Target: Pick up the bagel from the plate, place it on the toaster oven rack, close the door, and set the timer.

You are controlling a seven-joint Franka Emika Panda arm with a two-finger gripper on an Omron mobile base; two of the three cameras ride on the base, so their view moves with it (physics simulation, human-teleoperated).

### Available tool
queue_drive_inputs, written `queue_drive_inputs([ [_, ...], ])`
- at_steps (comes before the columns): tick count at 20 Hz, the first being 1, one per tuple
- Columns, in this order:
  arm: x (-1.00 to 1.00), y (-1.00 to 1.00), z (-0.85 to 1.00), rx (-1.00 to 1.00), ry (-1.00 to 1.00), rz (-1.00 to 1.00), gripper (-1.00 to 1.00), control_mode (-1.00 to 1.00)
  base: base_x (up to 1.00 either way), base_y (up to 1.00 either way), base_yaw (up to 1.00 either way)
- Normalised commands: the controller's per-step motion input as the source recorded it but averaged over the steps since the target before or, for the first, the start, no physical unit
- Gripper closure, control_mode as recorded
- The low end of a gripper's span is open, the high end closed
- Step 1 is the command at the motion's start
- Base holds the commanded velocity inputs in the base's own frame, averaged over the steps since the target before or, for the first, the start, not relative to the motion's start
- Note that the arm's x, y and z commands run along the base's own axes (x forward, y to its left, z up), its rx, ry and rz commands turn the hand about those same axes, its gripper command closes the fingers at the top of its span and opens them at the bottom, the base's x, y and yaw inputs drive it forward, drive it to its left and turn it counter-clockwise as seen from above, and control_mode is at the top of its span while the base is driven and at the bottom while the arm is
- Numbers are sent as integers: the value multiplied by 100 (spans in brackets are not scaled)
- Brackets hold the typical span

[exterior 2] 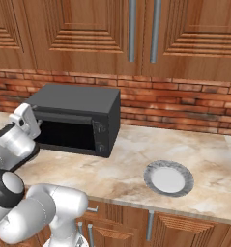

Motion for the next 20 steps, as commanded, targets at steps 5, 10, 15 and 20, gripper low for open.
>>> queue_drive_inputs([
  [5,25,-3,7,0,0,0,-100,-100,0,0,0],
  [10,33,-2,8,0,0,0,-100,-100,0,0,0],
  [15,39,0,5,0,0,0,-100,-100,0,0,0],
  [20,34,0,4,0,0,0,-100,-100,0,0,0],
])
